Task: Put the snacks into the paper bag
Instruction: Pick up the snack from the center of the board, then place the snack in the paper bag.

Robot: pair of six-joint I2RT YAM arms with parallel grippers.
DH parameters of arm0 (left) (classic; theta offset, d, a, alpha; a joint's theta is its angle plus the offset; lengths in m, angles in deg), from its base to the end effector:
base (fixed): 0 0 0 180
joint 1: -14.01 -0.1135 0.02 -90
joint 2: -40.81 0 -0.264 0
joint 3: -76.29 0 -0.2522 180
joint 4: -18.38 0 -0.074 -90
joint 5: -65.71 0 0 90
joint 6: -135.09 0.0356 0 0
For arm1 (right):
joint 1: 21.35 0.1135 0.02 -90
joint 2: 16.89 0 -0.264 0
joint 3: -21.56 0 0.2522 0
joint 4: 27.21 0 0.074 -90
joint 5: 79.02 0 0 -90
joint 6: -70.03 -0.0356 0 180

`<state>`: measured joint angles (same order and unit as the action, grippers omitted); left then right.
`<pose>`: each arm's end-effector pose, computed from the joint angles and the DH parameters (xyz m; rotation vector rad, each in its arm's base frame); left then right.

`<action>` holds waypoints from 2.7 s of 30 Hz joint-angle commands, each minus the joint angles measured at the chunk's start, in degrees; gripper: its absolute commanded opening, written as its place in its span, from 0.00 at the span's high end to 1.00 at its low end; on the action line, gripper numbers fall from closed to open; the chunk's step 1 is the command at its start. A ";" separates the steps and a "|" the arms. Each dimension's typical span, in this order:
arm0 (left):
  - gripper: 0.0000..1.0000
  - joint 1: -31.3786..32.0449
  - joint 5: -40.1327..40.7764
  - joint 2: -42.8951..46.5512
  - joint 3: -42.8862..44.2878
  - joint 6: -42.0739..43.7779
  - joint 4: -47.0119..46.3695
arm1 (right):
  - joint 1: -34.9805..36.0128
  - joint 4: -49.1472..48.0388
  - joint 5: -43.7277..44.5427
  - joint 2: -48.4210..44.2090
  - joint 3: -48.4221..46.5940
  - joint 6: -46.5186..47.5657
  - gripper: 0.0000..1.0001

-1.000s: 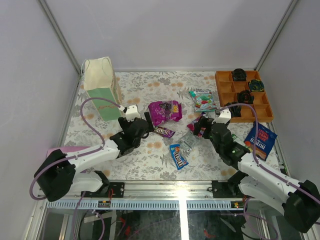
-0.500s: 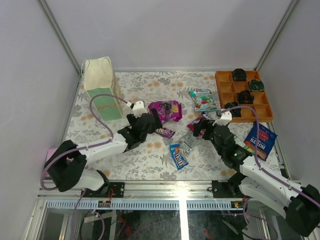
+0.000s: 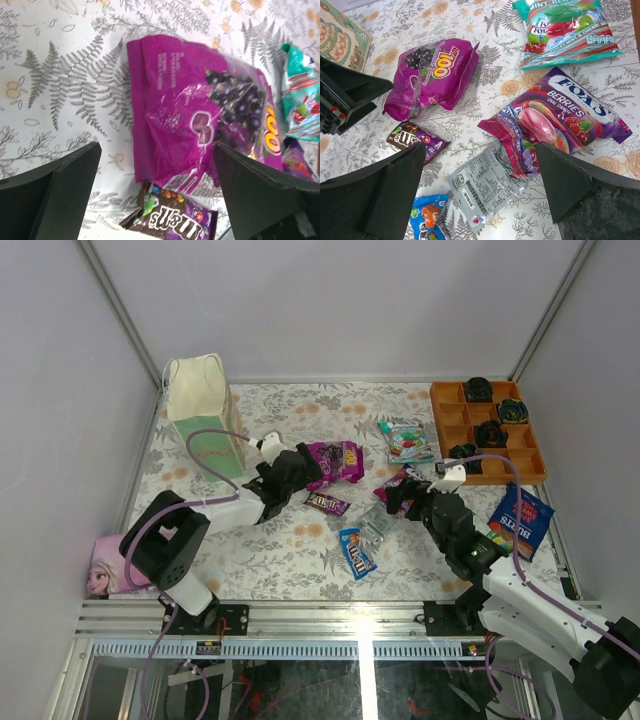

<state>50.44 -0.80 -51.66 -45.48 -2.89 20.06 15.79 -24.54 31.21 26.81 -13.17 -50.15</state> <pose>0.2709 -0.1823 0.1728 -0.4443 2.1208 -0.4070 0.1537 0.1009 0.2349 0.1498 1.7865 0.5380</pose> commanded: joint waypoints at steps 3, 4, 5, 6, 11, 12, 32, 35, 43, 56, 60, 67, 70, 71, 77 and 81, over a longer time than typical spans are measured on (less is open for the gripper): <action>0.10 -2.39 -5.11 -3.71 -0.08 -2.22 -12.26 | 0.48 -3.39 -0.35 -1.18 -0.03 0.56 0.01; 0.13 -2.71 -5.95 -4.73 0.26 -2.46 -13.00 | 0.47 -3.30 -0.32 -1.15 -0.06 0.62 0.01; 0.15 -2.88 -6.49 -5.73 0.72 -2.79 -13.28 | 0.46 -3.29 -0.26 -1.23 -0.03 0.67 0.01; 0.15 -2.99 -7.05 -6.85 1.12 -3.14 -13.66 | 0.47 -3.28 -0.08 -1.21 -0.03 0.69 0.01; 0.16 -3.28 -8.19 -10.36 2.18 -4.64 -14.98 | 0.52 -3.23 0.25 -1.59 0.10 0.73 0.01; 0.16 -3.34 -8.33 -10.79 2.25 -4.76 -15.29 | 0.48 -3.23 0.27 -1.62 0.10 0.68 0.01; 1.00 -3.86 -7.01 -10.30 7.01 -2.67 -7.60 | 0.48 -3.41 0.84 -1.43 0.31 0.35 0.01; 1.00 -3.37 -4.58 -7.30 8.92 -0.91 -2.25 | 0.47 -3.51 0.79 -1.22 0.27 0.25 0.01; 1.00 0.99 8.83 2.96 15.29 6.37 13.32 | 0.47 -3.91 0.84 -0.90 0.48 0.06 0.01; 1.00 3.21 16.00 25.37 18.58 15.02 30.83 | 0.47 -4.47 1.05 0.24 0.82 -0.47 0.01; 1.00 3.22 16.68 29.57 21.53 17.91 37.29 | 0.48 -4.83 0.68 0.82 0.83 -0.65 0.01; 1.00 3.21 15.94 34.96 26.19 21.78 44.63 | 0.47 -5.08 -0.09 1.48 0.75 -0.94 0.01; 1.00 3.22 17.42 35.97 28.92 23.30 47.56 | 0.47 -5.08 -0.19 1.17 0.83 -0.99 0.01; 1.00 3.24 18.30 36.25 29.42 24.13 48.11 | 0.47 -5.08 -0.27 1.11 0.84 -1.09 0.01; 1.00 3.22 22.91 37.36 32.25 27.62 51.10 | 0.51 -4.59 -0.08 0.49 0.73 -1.11 0.01; 1.00 3.19 24.51 38.90 33.95 29.16 51.55 | 0.49 -4.29 0.46 -0.13 0.89 -1.03 0.01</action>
<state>53.37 18.50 -15.49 -15.71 23.10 74.75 15.79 -26.50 30.93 27.95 -12.45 -50.65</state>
